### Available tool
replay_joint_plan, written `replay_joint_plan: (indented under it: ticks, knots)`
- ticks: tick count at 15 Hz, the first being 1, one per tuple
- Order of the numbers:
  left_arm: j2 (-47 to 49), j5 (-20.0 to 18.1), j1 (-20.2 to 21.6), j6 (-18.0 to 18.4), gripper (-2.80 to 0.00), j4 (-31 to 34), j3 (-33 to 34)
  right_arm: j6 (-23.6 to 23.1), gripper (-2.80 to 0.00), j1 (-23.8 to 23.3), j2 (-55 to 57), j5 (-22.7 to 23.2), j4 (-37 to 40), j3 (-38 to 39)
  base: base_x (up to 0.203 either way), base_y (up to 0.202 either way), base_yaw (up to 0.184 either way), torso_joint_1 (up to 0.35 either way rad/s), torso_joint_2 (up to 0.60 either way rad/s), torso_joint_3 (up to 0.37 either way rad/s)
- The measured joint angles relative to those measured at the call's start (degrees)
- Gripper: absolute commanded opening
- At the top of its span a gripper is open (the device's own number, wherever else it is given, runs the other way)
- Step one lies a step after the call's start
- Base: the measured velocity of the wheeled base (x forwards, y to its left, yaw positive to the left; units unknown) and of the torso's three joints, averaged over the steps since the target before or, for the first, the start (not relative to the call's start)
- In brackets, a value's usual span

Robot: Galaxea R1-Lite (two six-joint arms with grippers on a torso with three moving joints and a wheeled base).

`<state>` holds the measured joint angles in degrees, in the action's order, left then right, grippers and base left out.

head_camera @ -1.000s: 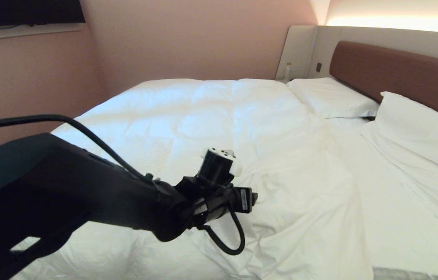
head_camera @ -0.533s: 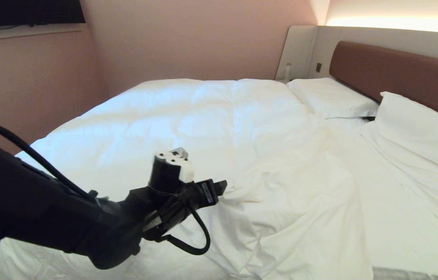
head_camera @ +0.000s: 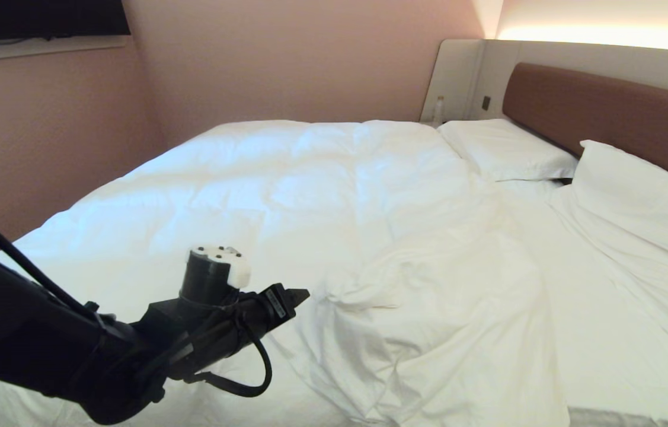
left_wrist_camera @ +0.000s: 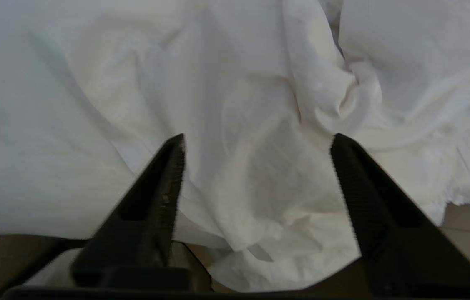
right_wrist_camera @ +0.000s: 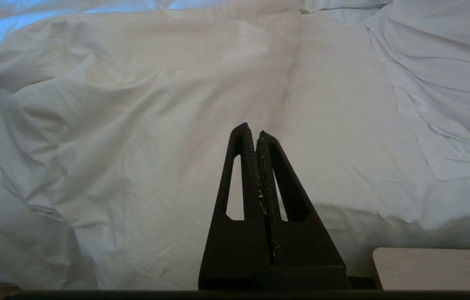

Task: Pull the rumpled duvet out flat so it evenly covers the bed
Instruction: Flatten the corners of the folded blanket

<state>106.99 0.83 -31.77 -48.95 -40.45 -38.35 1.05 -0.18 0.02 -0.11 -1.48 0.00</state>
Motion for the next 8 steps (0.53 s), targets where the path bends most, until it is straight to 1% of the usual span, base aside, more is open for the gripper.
replay_joint_plan:
  ticks: [2, 5, 6, 8]
  knots:
    - [1.0, -0.5, 0.4, -1.1, -2.8, -0.1, 0.3, 0.0, -2.8, 0.0, 0.0, 0.0, 0.0, 0.0, 0.0, 0.0, 0.0, 0.0, 0.0, 0.0]
    - [3.4, 0.5, 0.9, -0.7, -2.8, -0.3, -0.1, 0.0, -2.8, 0.0, 0.0, 0.0, 0.0, 0.0, 0.0, 0.0, 0.0, 0.0, 0.0, 0.0]
    - [5.0, 2.0, 1.0, -0.5, -2.8, -0.3, -0.2, 0.0, -2.8, 0.0, 0.0, 0.0, 0.0, 0.0, 0.0, 0.0, 0.0, 0.0, 0.0, 0.0]
    - [8.5, 7.1, 1.1, 0.6, -2.8, -0.3, -0.6, 0.0, -2.8, 0.0, 0.0, 0.0, 0.0, 0.0, 0.0, 0.0, 0.0, 0.0, 0.0, 0.0]
